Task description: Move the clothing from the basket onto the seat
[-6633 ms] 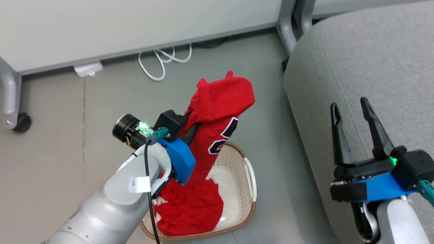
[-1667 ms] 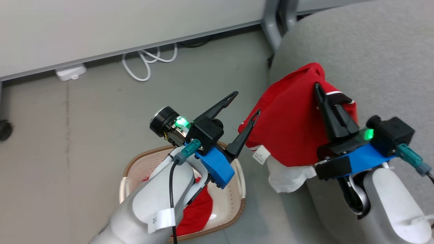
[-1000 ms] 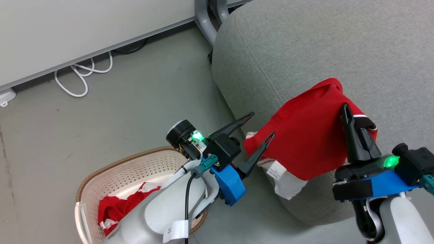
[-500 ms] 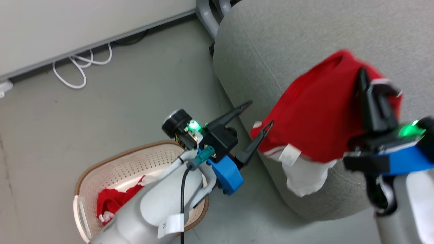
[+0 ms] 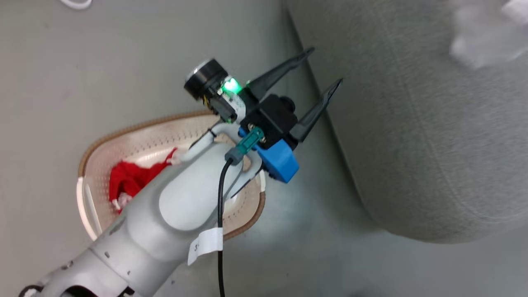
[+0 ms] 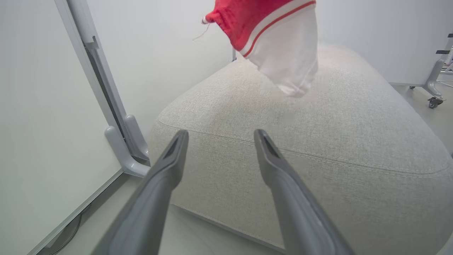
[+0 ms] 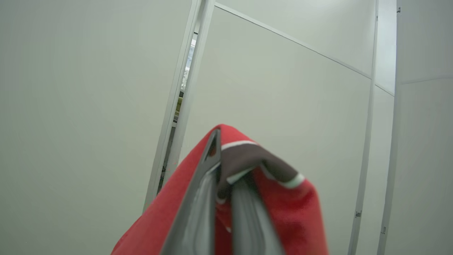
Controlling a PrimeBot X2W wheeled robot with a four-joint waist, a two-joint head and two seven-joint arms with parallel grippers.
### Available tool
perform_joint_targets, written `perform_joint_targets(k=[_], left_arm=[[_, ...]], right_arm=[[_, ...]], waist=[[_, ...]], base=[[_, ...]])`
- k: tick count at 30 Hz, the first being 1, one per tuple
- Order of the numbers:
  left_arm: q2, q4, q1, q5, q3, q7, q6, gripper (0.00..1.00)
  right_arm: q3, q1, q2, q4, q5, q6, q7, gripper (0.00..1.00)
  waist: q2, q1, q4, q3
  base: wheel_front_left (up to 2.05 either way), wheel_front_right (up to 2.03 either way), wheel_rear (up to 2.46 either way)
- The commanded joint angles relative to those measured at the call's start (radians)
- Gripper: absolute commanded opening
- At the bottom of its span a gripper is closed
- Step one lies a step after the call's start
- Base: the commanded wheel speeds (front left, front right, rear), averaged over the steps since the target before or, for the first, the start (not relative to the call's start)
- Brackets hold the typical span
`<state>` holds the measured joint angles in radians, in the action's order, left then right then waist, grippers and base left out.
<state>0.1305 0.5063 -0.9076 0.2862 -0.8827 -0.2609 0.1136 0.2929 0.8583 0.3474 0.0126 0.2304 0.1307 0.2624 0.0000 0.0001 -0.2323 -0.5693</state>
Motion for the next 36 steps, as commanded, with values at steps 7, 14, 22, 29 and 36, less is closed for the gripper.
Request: perform_joint_targets(k=[7, 14, 22, 29, 36], left_arm=[[0.006, -0.035, -0.07, -0.026, 0.003, 0.002, -0.018, 1.0], [0.017, -0.044, -0.086, -0.034, -0.008, 0.005, -0.022, 1.0], [0.019, -0.041, -0.086, -0.026, -0.012, 0.002, -0.024, 1.0], [0.019, -0.034, -0.073, -0.016, -0.013, -0.001, -0.028, 1.0], [-0.001, -0.04, -0.024, 0.001, 0.002, -0.006, -0.036, 1.0]], right_arm=[[0.116, 0.157, 0.179, -0.153, 0.017, 0.0, 0.004, 0.0], [0.091, 0.131, 0.198, -0.397, 0.005, 0.0, 0.004, 0.0], [0.045, 0.081, 0.159, -0.602, 0.043, 0.0, 0.004, 0.0], [0.023, 0.039, 0.143, -0.664, 0.082, 0.0, 0.004, 1.0], [0.085, -0.138, 0.095, -0.536, 0.048, 0.0, 0.004, 1.0]], waist=[[0.0, -0.0001, 0.076, -0.201], [0.0, -0.0001, 0.082, -0.254], [0.0, -0.0001, 0.084, -0.253], [0.0, -0.0001, 0.08, -0.231], [0.0, -0.0001, 0.087, -0.12]], base=[[0.0, 0.0, 0.0], [0.0, 0.0, 0.0], [0.0, 0.0, 0.0], [0.0, 0.0, 0.0], [0.0, 0.0, 0.0]])
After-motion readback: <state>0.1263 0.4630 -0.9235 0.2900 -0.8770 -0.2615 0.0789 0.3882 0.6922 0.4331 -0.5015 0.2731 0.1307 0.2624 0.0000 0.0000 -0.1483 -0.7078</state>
